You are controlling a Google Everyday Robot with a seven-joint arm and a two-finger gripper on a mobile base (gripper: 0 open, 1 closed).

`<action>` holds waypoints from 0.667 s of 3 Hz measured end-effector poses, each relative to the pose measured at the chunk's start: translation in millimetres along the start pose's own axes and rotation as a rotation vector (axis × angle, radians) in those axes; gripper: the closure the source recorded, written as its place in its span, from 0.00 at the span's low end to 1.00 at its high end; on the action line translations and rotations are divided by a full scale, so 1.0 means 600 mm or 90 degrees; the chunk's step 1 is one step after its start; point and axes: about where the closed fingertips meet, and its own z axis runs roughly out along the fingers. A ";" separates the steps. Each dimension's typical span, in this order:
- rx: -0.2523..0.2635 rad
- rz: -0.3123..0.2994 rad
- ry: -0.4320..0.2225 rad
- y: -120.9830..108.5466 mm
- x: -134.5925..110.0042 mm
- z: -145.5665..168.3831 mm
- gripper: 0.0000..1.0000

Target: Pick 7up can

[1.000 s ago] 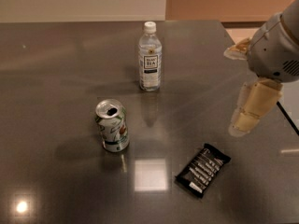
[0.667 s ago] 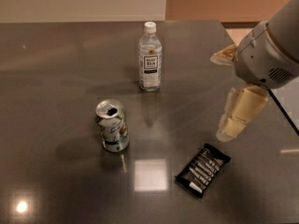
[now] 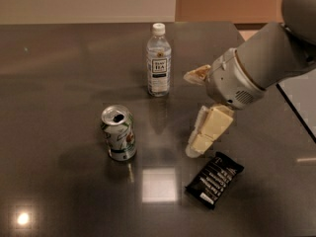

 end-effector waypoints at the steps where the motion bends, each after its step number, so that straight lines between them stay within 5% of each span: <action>1: -0.015 0.002 -0.051 -0.003 -0.034 0.049 0.00; 2: -0.031 -0.007 -0.099 0.003 -0.075 0.087 0.00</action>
Offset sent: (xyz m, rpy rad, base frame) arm 0.0044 0.1062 -0.0197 0.2490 0.0344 0.0982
